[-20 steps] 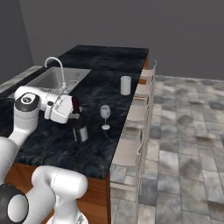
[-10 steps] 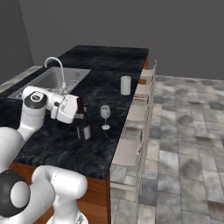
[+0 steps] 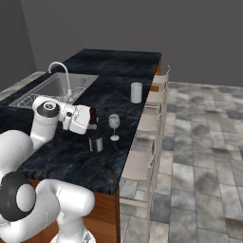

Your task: There is a wine glass and glass cup on the dining counter. Place the wine bottle next to the wine glass and the juice bottle next to the glass cup.

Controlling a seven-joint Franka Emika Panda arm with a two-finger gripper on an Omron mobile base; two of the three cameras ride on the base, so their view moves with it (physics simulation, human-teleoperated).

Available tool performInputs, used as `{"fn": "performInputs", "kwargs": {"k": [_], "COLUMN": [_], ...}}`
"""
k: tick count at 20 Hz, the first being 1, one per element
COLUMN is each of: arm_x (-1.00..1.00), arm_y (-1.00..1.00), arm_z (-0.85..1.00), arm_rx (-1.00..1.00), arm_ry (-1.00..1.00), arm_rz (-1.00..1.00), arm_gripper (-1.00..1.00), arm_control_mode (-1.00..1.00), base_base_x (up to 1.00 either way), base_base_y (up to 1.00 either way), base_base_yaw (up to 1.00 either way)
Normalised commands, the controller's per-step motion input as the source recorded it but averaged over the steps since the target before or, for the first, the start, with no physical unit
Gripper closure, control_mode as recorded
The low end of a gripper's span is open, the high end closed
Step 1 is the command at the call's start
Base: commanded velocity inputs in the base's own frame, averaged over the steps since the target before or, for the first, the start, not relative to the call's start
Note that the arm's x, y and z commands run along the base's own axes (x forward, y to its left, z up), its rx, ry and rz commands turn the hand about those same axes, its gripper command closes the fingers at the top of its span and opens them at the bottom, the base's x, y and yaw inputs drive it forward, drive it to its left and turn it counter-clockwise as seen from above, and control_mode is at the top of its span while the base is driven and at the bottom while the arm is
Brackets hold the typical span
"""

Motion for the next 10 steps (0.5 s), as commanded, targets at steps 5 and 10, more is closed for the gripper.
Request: {"fn": "performInputs", "kwargs": {"k": [5, 10], "arm_x": [0.31, 0.29], "arm_y": [-0.16, -0.03], "arm_z": [-0.15, -0.12], "arm_rx": [0.0, 0.0], "arm_ry": [0.02, 0.01], "arm_rz": [0.03, 0.03], "arm_gripper": [1.0, 1.0], "arm_control_mode": [-1.0, -1.0], "base_base_x": [0.0, 0.0], "base_base_y": [0.0, 0.0], "base_base_yaw": [0.0, 0.0]}}
